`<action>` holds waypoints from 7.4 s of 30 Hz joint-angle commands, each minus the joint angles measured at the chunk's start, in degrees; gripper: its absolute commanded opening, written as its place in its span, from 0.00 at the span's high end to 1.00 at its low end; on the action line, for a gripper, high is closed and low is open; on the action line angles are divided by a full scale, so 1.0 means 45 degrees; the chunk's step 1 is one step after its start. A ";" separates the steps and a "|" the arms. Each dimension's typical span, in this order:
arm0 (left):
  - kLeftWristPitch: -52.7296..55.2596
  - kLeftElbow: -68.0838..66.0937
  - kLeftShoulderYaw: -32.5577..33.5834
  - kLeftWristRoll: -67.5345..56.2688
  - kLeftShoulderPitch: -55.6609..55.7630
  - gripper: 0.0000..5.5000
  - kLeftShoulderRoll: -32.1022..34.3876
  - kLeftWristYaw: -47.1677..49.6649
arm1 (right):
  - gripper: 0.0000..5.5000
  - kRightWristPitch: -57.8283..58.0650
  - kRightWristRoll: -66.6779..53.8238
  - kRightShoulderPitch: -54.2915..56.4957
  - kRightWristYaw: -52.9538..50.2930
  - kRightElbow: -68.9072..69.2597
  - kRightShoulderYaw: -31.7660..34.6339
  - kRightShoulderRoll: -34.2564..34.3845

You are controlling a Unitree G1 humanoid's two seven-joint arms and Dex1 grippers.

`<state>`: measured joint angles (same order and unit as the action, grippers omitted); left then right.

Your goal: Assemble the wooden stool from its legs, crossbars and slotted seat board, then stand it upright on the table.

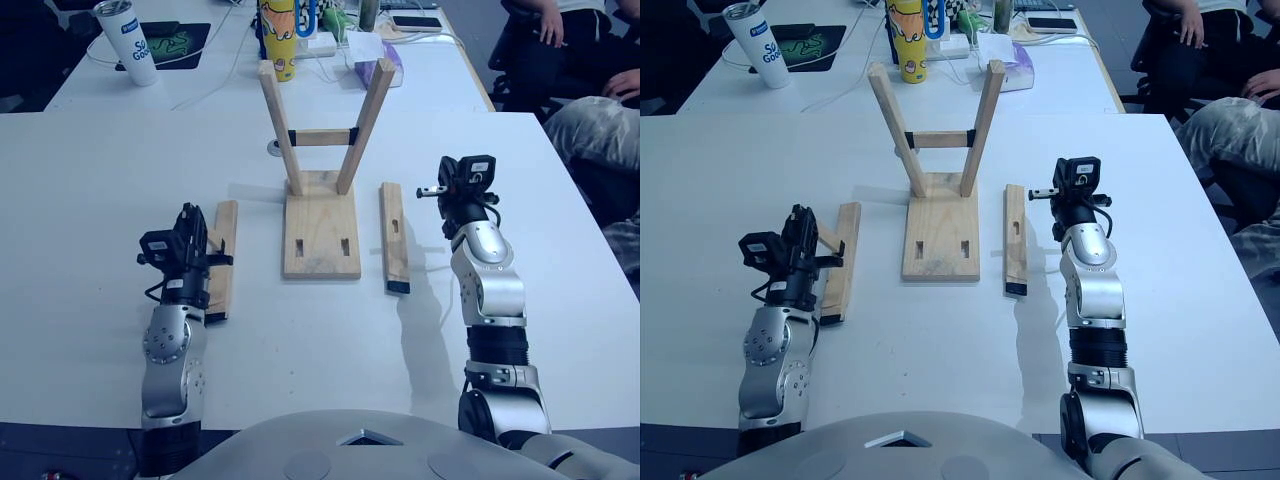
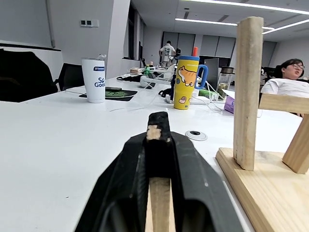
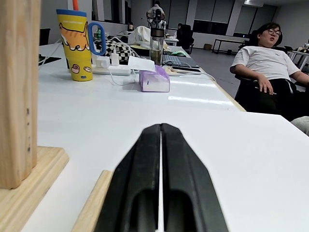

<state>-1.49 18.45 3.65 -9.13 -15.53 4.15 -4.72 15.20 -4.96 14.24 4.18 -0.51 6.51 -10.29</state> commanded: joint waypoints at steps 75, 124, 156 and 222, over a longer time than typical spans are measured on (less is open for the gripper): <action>0.6260 0.1436 0.1687 -0.0726 0.8764 1.00 0.1321 0.0870 | 1.00 -0.1147 0.0062 0.1217 -0.0259 -0.1421 0.0264 0.0207; 0.7449 0.1654 0.4629 -0.2566 0.7482 1.00 0.3133 0.0708 | 1.00 -0.1799 0.0631 0.1299 -0.1685 -0.1540 0.0467 -0.0020; 1.3111 0.4006 0.2411 -0.4310 0.1235 0.44 0.3114 -0.0121 | 1.00 -0.1288 0.0851 0.0272 -0.2384 -0.0432 0.0847 0.0353; 1.1239 0.1461 0.0121 -0.1396 0.1309 0.63 0.1531 0.0347 | 1.00 -0.0631 0.0923 0.1096 -0.1371 -0.0474 0.0421 0.0224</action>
<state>48.48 25.58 4.72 -15.57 -9.82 11.43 -2.67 11.74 -0.44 17.43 -1.97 -2.44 8.12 -9.21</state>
